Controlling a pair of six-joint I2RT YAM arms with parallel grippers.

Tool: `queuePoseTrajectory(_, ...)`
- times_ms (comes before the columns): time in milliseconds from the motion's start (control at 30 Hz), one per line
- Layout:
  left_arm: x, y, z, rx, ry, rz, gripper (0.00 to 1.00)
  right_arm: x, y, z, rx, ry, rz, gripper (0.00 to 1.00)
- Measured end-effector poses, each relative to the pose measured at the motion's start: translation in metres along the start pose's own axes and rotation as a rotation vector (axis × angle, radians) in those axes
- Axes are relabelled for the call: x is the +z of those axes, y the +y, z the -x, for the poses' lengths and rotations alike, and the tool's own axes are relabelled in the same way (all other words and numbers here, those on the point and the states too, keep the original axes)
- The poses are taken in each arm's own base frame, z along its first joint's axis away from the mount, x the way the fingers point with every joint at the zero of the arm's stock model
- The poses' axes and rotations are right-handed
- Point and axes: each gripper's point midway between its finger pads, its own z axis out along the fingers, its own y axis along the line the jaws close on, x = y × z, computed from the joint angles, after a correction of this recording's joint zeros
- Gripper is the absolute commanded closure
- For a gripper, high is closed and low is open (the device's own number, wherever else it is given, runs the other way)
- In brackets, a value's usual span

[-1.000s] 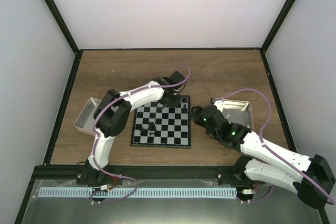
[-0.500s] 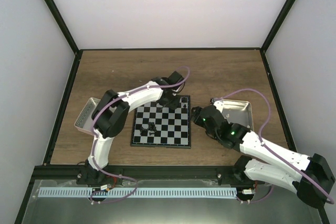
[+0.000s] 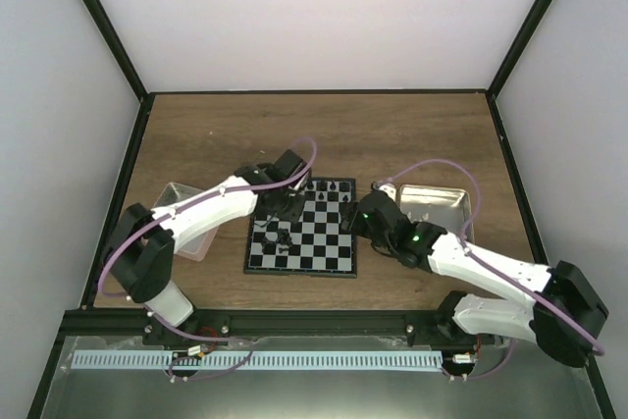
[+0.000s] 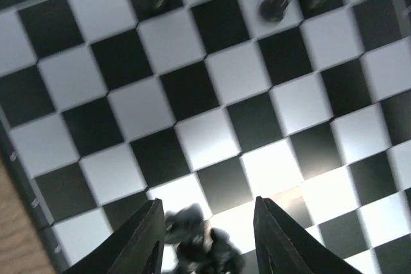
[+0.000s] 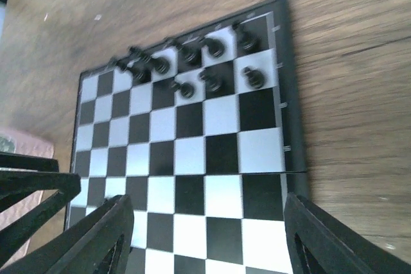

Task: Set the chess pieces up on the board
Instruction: Pick up the chess piece from the chessboard.

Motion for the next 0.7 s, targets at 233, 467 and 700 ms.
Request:
queuePoseTrajectory(233, -0.014, 0.036, -0.029, -0.066, -0.034, 0.113, 0.71, 0.032, 0.047, -0.042, -0.156, 0.206, 0.110, 0.41)
queuePoseTrajectory(467, -0.086, 0.068, 0.013, -0.145, -0.360, 0.233, 0.64, 0.063, 0.098, -0.091, -0.319, 0.378, 0.149, 0.54)
queuePoseTrajectory(700, -0.191, 0.101, 0.037, -0.246, -0.770, 0.308, 0.38, 0.077, 0.099, -0.129, -0.393, 0.484, 0.106, 0.54)
